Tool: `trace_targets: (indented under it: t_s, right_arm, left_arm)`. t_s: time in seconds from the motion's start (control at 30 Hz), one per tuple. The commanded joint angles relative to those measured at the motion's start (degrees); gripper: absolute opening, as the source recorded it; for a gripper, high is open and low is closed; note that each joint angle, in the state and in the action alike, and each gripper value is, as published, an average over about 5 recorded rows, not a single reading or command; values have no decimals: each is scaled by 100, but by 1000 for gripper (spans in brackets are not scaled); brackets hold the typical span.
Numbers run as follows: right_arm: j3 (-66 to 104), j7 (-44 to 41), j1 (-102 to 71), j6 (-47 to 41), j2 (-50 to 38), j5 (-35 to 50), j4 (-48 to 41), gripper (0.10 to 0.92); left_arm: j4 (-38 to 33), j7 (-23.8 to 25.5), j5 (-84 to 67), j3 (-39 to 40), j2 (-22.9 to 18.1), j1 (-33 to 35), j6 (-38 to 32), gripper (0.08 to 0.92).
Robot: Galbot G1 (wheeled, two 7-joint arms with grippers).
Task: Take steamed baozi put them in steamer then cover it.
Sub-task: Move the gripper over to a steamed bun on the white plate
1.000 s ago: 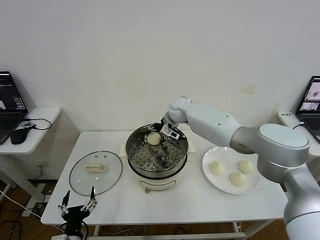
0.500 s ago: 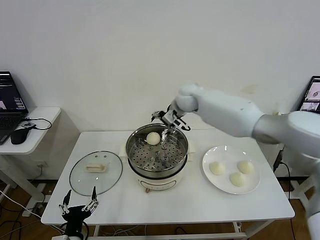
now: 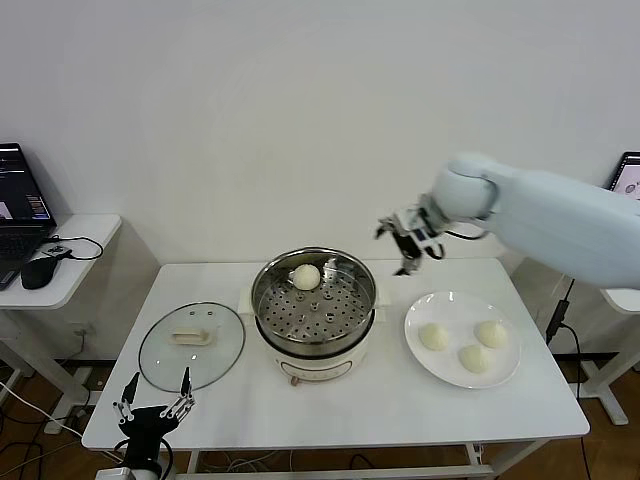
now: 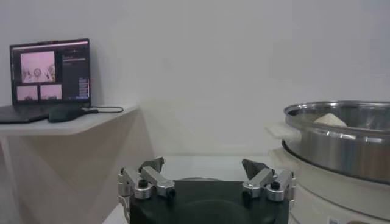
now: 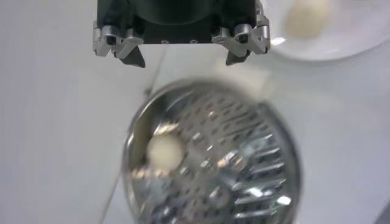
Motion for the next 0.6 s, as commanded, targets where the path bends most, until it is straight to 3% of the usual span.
trace_targets:
  t_s: [0.03, 0.27, 0.6]
  right_arm:
    - [129, -260, -622, -648, -1639, -484, 846, 823]
    - [1429, -382, -2266, -372, -1521, -1096, 128, 823]
    - [2438, -580, -3584, 99, -683, -1733, -978, 823]
  left_arm:
    - [-28, 6, 22, -11, 25, 7, 23, 823]
    - [-9, 13, 54, -56, -3, 17, 57, 823]
    - [10, 48, 70, -203, -20, 46, 119, 823]
